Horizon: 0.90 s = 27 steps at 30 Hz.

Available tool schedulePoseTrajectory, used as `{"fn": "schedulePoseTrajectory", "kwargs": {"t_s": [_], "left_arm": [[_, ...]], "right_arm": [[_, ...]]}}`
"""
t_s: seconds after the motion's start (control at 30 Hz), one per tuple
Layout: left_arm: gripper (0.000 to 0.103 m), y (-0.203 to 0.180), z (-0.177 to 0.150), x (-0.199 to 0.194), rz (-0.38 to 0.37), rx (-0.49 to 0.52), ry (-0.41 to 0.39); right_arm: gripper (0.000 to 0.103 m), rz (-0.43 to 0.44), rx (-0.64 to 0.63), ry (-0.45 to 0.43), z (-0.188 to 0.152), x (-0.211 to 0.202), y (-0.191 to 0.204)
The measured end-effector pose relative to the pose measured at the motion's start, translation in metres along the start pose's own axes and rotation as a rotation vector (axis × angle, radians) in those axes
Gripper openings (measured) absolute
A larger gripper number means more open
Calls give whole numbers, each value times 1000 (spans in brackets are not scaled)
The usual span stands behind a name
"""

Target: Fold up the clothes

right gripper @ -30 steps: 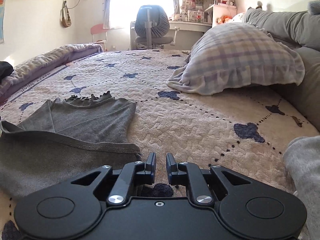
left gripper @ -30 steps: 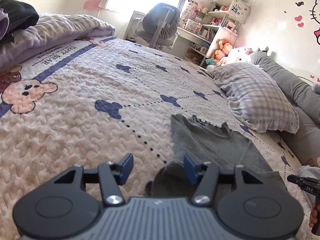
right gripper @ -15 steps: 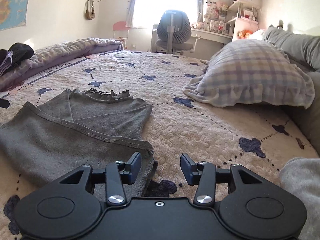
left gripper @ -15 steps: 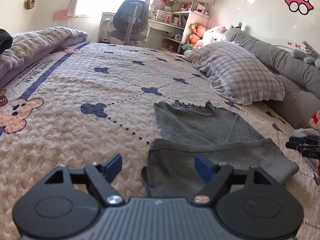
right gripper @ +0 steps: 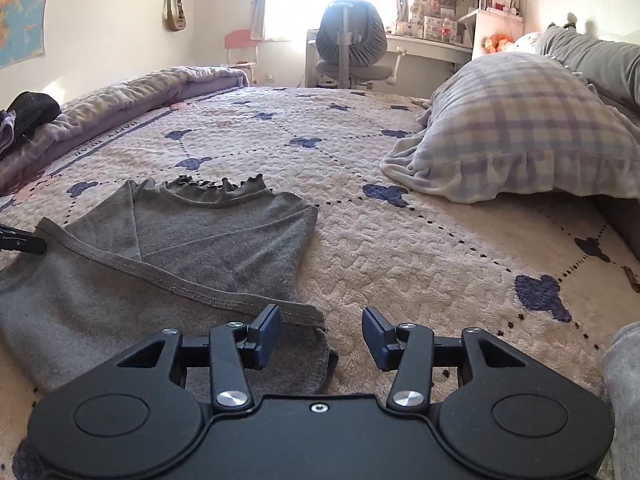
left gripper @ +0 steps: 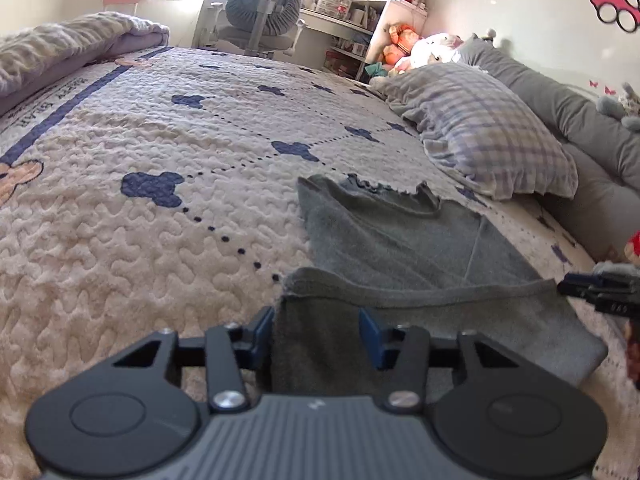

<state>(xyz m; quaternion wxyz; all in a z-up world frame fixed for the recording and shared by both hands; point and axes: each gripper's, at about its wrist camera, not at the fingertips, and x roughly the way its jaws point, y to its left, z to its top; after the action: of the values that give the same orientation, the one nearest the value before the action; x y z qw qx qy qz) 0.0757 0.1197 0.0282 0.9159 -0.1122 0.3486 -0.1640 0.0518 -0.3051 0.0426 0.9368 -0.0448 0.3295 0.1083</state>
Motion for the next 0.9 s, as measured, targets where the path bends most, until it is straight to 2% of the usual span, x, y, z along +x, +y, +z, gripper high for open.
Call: {"fn": "schedulePoseTrajectory", "kwargs": {"t_s": [0.03,0.13,0.27,0.43,0.57,0.73,0.9], "left_arm": [[25,0,0,3,6,1,4],[13,0,-3,8,-5,11,9],[10,-8,-2,6,16,41,-13],[10,-11,1,0,28,39,-51],[10,-11,0,1,41,29,-56],[10,-14,-2,-1,60,27,-79],[10,-20,4,-10,63,49,-117]], "right_arm": [[40,9,7,8,-1,4,0],[23,37,29,33,-4,17,0],[11,46,34,37,-6,23,4],[10,15,9,-14,-2,11,13],[10,15,53,-46,6,11,8],[10,-3,12,-14,0,26,12],[10,-2,24,-79,1,11,11]]}}
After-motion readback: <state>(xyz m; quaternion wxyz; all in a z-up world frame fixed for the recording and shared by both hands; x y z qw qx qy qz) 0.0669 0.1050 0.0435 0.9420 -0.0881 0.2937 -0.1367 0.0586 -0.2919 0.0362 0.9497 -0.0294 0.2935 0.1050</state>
